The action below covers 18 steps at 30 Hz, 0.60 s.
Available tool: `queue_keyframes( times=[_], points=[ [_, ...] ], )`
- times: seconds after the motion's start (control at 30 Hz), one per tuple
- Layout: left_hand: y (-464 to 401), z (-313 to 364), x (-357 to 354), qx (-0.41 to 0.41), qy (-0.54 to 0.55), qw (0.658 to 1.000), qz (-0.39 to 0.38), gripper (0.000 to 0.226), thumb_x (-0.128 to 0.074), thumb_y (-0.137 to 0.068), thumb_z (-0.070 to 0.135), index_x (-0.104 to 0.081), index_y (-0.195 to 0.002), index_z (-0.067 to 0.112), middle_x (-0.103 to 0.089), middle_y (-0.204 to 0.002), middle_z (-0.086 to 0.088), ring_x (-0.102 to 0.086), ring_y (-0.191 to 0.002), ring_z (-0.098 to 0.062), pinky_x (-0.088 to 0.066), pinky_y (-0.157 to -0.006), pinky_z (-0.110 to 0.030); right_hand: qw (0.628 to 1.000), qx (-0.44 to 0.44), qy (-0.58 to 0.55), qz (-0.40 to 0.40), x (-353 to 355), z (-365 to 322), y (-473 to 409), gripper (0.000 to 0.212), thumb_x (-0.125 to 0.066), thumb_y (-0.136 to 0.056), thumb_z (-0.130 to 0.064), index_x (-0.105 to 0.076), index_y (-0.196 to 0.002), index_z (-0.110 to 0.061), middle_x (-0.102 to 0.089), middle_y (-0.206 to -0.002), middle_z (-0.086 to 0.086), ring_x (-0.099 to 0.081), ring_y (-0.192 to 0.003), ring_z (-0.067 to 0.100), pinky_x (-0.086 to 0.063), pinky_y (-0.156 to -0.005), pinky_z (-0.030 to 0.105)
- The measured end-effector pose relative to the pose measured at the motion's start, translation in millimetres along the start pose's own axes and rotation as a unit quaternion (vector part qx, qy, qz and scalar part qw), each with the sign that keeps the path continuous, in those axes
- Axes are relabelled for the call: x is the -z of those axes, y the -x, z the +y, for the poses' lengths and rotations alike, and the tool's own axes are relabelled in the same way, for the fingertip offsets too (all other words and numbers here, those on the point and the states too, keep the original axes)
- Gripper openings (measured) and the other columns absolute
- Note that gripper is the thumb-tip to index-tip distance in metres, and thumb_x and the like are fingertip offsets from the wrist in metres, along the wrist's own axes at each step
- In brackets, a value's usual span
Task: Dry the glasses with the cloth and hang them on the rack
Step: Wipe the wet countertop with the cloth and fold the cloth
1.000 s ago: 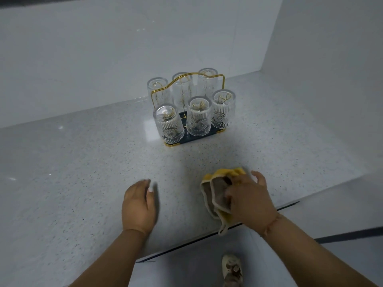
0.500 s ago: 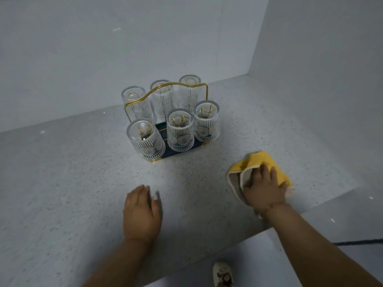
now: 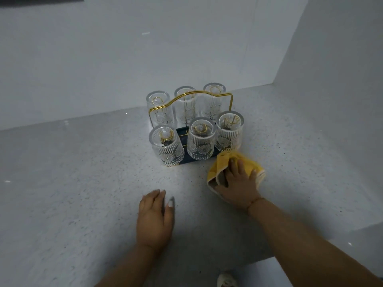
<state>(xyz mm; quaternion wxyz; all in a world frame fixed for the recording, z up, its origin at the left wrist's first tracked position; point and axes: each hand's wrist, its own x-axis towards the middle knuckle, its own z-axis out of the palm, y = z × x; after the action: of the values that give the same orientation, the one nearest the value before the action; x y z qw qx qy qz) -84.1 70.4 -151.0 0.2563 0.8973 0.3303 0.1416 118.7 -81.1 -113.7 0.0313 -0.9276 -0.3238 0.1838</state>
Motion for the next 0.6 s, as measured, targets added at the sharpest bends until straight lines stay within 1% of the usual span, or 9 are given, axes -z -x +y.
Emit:
queue_keyframes(
  times=[0.1,0.17,0.23,0.27,0.33,0.4,0.47,0.53,0.6],
  points=[
    [-1.5,-1.8,9.3,0.01,0.075,0.997,0.0,0.067,-0.028,-0.092,0.053,-0.064,-0.127,0.008,-0.062,-0.13,-0.01,-0.052,-0.124,-0.028,-0.03,-0.109,-0.033,0.995,0.086,-0.045,-0.029,-12.8,-45.2,9.8,0.08,-0.026,-0.087,-0.068,-0.003,-0.151,-0.026,0.006,-0.16,0.001,0.014,-0.146,0.026,0.01,-0.109,0.062],
    [-2.4,-2.4,19.8,0.038,0.167,0.985,0.005,0.065,-0.027,-0.09,0.056,-0.065,-0.125,0.016,-0.061,-0.127,-0.001,-0.053,-0.122,-0.021,-0.032,-0.109,-0.029,0.982,0.156,-0.081,-0.063,-11.6,-75.1,9.7,0.069,-0.028,-0.09,-0.062,-0.019,-0.149,-0.027,-0.007,-0.16,0.0,0.005,-0.147,0.026,0.009,-0.11,0.061],
    [-0.6,-7.3,31.0,0.073,0.224,0.971,0.031,0.065,-0.027,-0.088,0.058,-0.063,-0.125,0.018,-0.06,-0.126,0.0,-0.051,-0.12,-0.015,-0.032,-0.108,-0.028,0.969,0.187,-0.155,-0.05,-0.3,-95.2,12.2,0.057,-0.03,-0.089,-0.054,-0.048,-0.133,-0.021,-0.043,-0.144,0.007,-0.027,-0.14,0.034,-0.019,-0.112,0.058],
    [1.7,-12.0,37.5,0.089,0.232,0.967,0.05,0.068,-0.027,-0.087,0.059,-0.064,-0.125,0.016,-0.06,-0.126,-0.001,-0.051,-0.119,-0.016,-0.032,-0.108,-0.029,0.965,0.174,-0.198,-0.003,2.1,-100.3,14.3,0.048,-0.037,-0.088,-0.046,-0.057,-0.12,-0.017,-0.059,-0.123,0.009,-0.048,-0.124,0.035,-0.037,-0.102,0.051],
    [8.3,-26.1,53.2,0.112,0.221,0.965,0.087,0.072,-0.026,-0.088,0.059,-0.064,-0.126,0.01,-0.062,-0.127,-0.007,-0.052,-0.12,-0.019,-0.034,-0.109,-0.034,0.97,0.127,-0.174,0.112,-0.5,-106.4,15.2,0.036,-0.054,-0.083,-0.036,-0.055,-0.114,-0.017,-0.065,-0.102,0.012,-0.062,-0.092,0.037,-0.051,-0.081,0.048],
    [14.5,-47.2,67.0,0.114,0.168,0.975,0.095,0.075,-0.022,-0.09,0.058,-0.062,-0.129,0.007,-0.061,-0.132,-0.013,-0.052,-0.125,-0.026,-0.033,-0.114,-0.043,0.987,0.125,-0.033,0.096,-12.7,-118.3,17.8,0.054,-0.055,-0.084,-0.045,-0.041,-0.127,-0.016,-0.059,-0.118,0.022,-0.058,-0.098,0.043,-0.046,-0.085,0.057],
    [19.5,-69.5,76.5,0.126,0.11,0.984,0.067,0.077,-0.016,-0.092,0.059,-0.056,-0.136,0.009,-0.054,-0.142,-0.013,-0.044,-0.136,-0.028,-0.02,-0.121,-0.043,0.996,0.062,-0.068,0.002,-22.2,-138.8,20.9,0.079,-0.028,-0.089,-0.065,-0.017,-0.147,-0.013,-0.024,-0.151,0.023,-0.026,-0.137,0.041,-0.017,-0.11,0.058],
    [24.2,-84.7,81.9,0.152,0.11,0.982,0.022,0.071,-0.013,-0.096,0.056,-0.046,-0.144,0.015,-0.042,-0.153,-0.007,-0.032,-0.144,-0.02,-0.007,-0.123,-0.036,0.991,0.048,-0.101,-0.08,-29.0,-158.8,15.5,0.086,-0.017,-0.085,-0.073,0.002,-0.151,-0.019,0.007,-0.159,0.014,0.009,-0.145,0.034,0.003,-0.114,0.054],
    [26.0,-89.8,83.6,0.156,0.143,0.977,-0.013,0.069,-0.011,-0.095,0.055,-0.04,-0.147,0.021,-0.035,-0.157,-0.002,-0.024,-0.147,-0.015,0.0,-0.123,-0.031,0.987,0.086,-0.096,-0.101,-31.2,-174.9,9.5,0.087,-0.017,-0.084,-0.075,0.008,-0.15,-0.024,0.017,-0.158,0.01,0.02,-0.144,0.031,0.009,-0.113,0.054]
  ],
)
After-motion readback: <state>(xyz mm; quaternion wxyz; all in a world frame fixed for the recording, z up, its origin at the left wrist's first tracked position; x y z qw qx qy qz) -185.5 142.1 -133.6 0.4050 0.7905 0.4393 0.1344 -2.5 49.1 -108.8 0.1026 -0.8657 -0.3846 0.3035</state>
